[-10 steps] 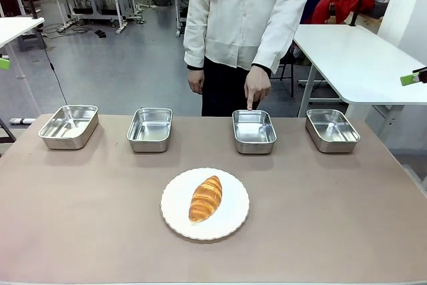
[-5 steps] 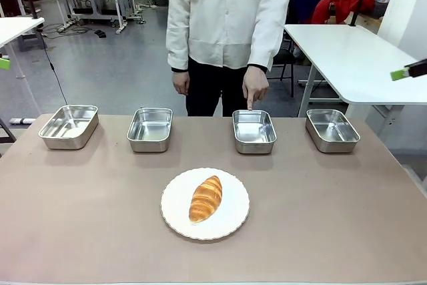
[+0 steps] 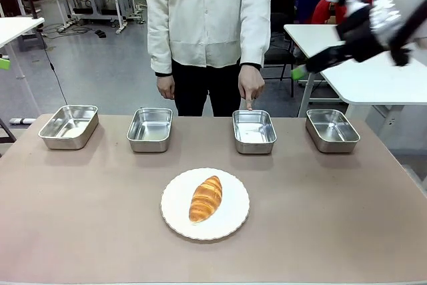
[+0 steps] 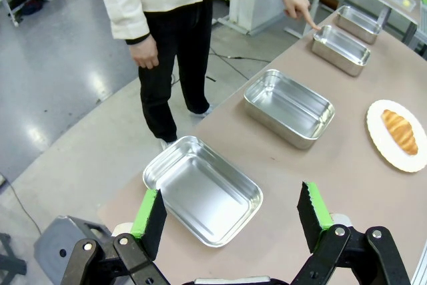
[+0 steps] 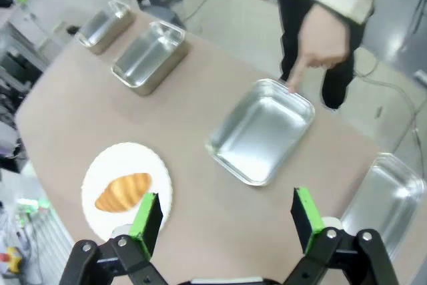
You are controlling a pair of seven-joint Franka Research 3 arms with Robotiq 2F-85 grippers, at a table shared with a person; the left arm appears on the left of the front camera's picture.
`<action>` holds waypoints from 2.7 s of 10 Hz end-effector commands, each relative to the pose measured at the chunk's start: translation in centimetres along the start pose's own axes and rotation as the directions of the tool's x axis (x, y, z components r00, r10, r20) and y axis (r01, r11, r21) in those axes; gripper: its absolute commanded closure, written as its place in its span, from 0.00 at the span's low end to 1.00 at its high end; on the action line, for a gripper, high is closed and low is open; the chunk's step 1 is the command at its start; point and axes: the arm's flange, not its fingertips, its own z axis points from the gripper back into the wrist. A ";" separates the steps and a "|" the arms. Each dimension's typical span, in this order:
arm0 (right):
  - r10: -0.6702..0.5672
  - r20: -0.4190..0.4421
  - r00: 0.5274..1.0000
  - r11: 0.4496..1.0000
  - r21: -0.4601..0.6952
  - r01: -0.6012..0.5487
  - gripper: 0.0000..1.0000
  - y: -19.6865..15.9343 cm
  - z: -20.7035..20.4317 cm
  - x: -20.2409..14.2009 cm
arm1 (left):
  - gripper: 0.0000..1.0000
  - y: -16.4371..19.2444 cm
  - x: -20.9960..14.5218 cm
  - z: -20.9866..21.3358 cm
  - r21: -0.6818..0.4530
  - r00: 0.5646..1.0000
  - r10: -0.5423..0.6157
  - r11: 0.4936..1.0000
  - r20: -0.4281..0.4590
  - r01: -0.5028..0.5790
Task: Place the bread in the container.
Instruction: Place the Butter Roll into the Airtight Container indicated by the human.
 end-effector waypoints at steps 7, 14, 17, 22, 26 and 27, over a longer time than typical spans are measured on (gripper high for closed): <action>-0.473 -0.184 0.861 0.866 -0.273 0.418 0.00 14.8 -13.4 2.0 | 0.00 -0.1 0.2 0.2 0.000 1.000 -0.007 1.000 0.013 0.007; -0.421 -0.218 0.880 0.889 -0.294 0.352 0.00 17.5 -13.2 -0.7 | 0.00 -0.1 0.2 0.2 0.000 1.000 -0.007 1.000 0.013 0.007; -0.596 -0.190 0.780 0.780 -0.365 0.508 0.00 21.8 -15.9 -2.6 | 0.00 -0.1 0.2 0.2 0.000 1.000 -0.007 1.000 0.013 0.007; -0.779 -0.197 0.596 0.596 -0.529 0.604 0.00 23.7 -19.7 -7.1 | 0.00 -0.1 0.2 0.2 0.000 1.000 -0.007 1.000 0.013 0.007; -0.830 -0.209 0.518 0.533 -0.573 0.623 0.00 23.3 -23.1 -9.2 | 0.00 -0.1 0.2 0.2 0.000 1.000 -0.007 1.000 0.013 0.007; -0.838 -0.205 0.505 0.519 -0.582 0.626 0.00 23.2 -24.2 -9.5 | 0.00 -0.1 0.2 0.2 0.000 1.000 -0.007 1.000 0.013 0.007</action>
